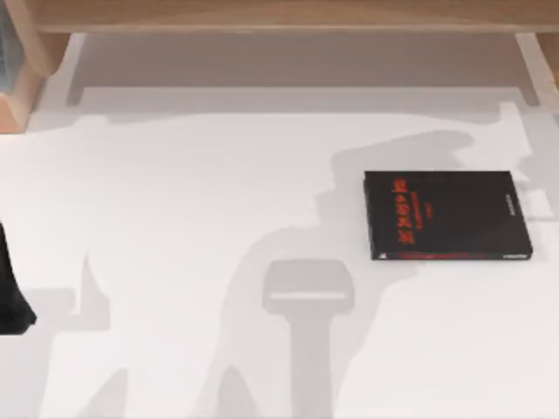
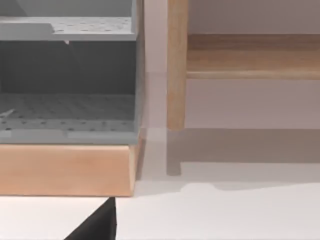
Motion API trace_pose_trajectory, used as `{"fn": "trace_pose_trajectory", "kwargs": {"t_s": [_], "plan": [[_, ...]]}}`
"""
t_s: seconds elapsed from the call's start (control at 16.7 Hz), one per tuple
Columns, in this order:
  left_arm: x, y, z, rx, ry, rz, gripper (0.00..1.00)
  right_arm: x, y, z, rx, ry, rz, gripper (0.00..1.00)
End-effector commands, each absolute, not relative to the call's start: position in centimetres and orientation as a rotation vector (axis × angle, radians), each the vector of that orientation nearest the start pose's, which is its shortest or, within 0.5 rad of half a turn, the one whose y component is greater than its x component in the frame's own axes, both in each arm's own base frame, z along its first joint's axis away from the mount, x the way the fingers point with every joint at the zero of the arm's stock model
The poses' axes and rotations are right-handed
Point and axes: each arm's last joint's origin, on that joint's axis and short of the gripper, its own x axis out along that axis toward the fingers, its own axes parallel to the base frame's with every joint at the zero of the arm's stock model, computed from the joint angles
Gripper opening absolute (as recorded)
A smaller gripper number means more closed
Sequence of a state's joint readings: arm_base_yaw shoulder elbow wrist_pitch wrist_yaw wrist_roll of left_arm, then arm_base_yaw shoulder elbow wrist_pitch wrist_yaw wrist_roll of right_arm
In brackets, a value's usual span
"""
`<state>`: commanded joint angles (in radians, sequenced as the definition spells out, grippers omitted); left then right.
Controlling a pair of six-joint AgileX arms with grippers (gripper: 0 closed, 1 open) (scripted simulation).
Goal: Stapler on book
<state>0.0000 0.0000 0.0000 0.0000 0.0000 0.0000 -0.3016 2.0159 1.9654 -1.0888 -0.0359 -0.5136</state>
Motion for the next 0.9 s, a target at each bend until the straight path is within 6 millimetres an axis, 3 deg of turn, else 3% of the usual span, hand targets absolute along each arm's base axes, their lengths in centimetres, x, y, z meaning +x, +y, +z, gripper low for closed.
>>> {"fn": "trace_pose_trajectory", "kwargs": {"t_s": [0.24, 0.48, 0.66, 0.9], "plan": [[10.6, -0.1, 16.0, 0.0, 0.0, 0.0, 1.0, 45.7, -16.3, 23.6, -0.234, 1.319, 0.134, 1.0], [10.6, -0.1, 16.0, 0.0, 0.0, 0.0, 1.0, 47.4, -18.2, 19.0, -0.199, 1.423, 0.194, 1.0], [10.6, -0.1, 16.0, 0.0, 0.0, 0.0, 1.0, 47.8, -18.4, 17.6, -0.187, 1.45, 0.214, 1.0], [10.6, -0.1, 16.0, 0.0, 0.0, 0.0, 1.0, 47.8, -18.4, 17.6, -0.187, 1.45, 0.214, 1.0]]}}
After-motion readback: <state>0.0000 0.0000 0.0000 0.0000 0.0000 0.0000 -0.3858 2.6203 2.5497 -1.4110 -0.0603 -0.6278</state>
